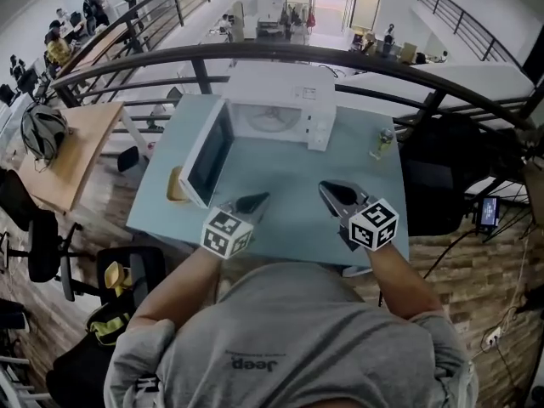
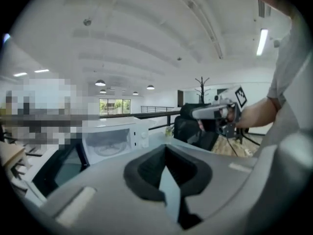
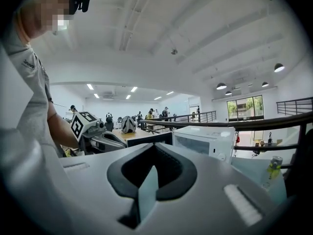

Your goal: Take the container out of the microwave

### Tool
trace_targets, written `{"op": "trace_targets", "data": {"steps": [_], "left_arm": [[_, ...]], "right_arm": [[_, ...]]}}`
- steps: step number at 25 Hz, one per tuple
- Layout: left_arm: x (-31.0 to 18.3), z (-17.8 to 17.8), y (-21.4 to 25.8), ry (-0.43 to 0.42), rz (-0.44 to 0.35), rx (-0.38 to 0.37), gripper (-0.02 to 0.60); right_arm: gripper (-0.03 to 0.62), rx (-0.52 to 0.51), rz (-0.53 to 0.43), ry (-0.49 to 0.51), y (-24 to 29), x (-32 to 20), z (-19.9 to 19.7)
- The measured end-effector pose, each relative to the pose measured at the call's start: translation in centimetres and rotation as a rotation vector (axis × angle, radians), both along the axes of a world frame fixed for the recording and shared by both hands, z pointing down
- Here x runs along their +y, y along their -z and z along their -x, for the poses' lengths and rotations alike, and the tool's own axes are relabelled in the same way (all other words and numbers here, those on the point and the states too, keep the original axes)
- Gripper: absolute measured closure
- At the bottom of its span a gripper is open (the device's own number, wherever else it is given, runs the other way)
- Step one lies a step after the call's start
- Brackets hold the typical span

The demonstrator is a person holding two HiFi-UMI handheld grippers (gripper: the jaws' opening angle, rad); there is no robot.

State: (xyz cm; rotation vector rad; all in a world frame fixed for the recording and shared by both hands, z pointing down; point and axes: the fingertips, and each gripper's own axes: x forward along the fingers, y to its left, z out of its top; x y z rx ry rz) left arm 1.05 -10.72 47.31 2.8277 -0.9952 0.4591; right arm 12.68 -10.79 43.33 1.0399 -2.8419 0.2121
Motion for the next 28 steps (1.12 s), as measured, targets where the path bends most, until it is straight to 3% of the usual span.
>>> {"op": "trace_targets", "data": {"steps": [6,11,18,28], "left_arm": [[-2.7,6.4,2.3,-0.019,0.008,0.119,0.554],[-4.3,9.6,2.6,-0.055,0.035,0.150,0.554],[-5.4,11.1,3.1,-0.046,0.045,0.190,0.554],[-5.2,10.7,3.5,0.012,0.039,0.240,0.554]], "right_arm": [[0.591,-0.021,0.005,-0.101,0.9,-1.8,4.1],[0.591,-0.025,0.019,-0.152,1.3,-3.2,6.5],[0.591,-0.042,0.022,-0.199,1.4,-4.5,6.2],[0.591,0.003,0.046,-0.141,0.3,-4.8,5.4]]}}
